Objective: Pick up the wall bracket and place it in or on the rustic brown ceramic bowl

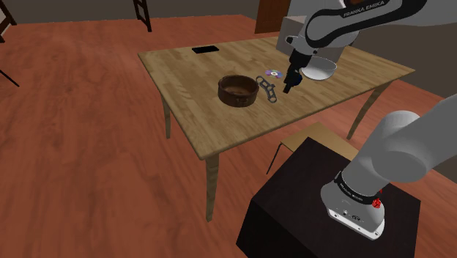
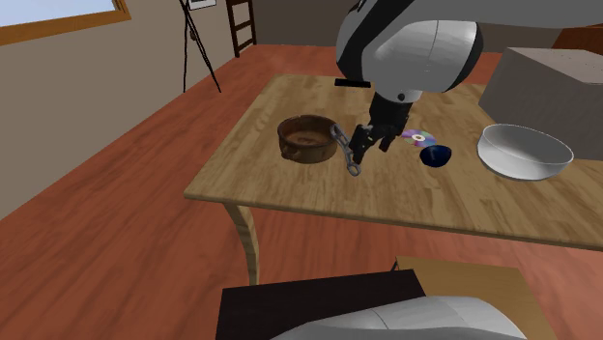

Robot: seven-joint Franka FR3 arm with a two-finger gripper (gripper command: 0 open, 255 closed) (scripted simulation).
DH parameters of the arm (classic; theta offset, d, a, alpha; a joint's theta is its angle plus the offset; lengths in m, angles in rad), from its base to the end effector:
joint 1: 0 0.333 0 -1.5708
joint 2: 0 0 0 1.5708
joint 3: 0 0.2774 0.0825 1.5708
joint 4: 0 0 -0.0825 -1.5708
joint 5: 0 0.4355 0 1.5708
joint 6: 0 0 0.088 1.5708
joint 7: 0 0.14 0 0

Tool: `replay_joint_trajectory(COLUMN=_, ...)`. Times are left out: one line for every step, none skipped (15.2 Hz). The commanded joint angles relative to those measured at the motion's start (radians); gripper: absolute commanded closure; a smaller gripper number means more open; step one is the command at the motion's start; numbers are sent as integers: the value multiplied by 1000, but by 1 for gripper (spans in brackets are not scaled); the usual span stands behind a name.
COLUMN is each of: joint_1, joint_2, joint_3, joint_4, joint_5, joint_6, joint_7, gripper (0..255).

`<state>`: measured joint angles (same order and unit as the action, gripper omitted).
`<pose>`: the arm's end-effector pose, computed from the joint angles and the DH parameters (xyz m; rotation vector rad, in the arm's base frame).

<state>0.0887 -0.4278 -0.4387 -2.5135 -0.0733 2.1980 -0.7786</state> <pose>0.4581 -0.1533 0.3296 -2.9825 -0.7580 -0.1974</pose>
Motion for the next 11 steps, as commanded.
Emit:
replay_joint_trajectory(joint_1=0, joint_2=0, joint_3=0, joint_4=0, joint_5=0, joint_6=0, joint_7=0, gripper=0)
replay_joint_trajectory(joint_1=0, joint_2=0, joint_3=0, joint_4=0, joint_5=0, joint_6=0, joint_7=0, gripper=0)
replay_joint_trajectory(joint_1=0, joint_2=0, joint_3=0, joint_4=0, joint_5=0, joint_6=0, joint_7=0, gripper=0)
replay_joint_trajectory(joint_1=0, joint_2=0, joint_3=0, joint_4=0, joint_5=0, joint_6=0, joint_7=0, gripper=255)
replay_joint_trajectory(joint_1=0, joint_2=0, joint_3=0, joint_4=0, joint_5=0, joint_6=0, joint_7=0, gripper=255)
replay_joint_trajectory(joint_1=0, joint_2=0, joint_3=0, joint_4=0, joint_5=0, joint_6=0, joint_7=0, gripper=255)
replay_joint_trajectory(joint_1=0, joint_2=0, joint_3=0, joint_4=0, joint_5=0, joint_6=0, joint_7=0, gripper=255)
replay_joint_trajectory(joint_1=0, joint_2=0, joint_3=0, joint_4=0, joint_5=0, joint_6=0, joint_7=0, gripper=255)
replay_joint_trajectory(joint_1=0, joint_2=0, joint_3=0, joint_4=0, joint_5=0, joint_6=0, joint_7=0, gripper=255)
replay_joint_trajectory(joint_1=0, joint_2=0, joint_3=0, joint_4=0, joint_5=0, joint_6=0, joint_7=0, gripper=255)
replay_joint_trajectory(joint_1=0, joint_2=0, joint_3=0, joint_4=0, joint_5=0, joint_6=0, joint_7=0, gripper=255)
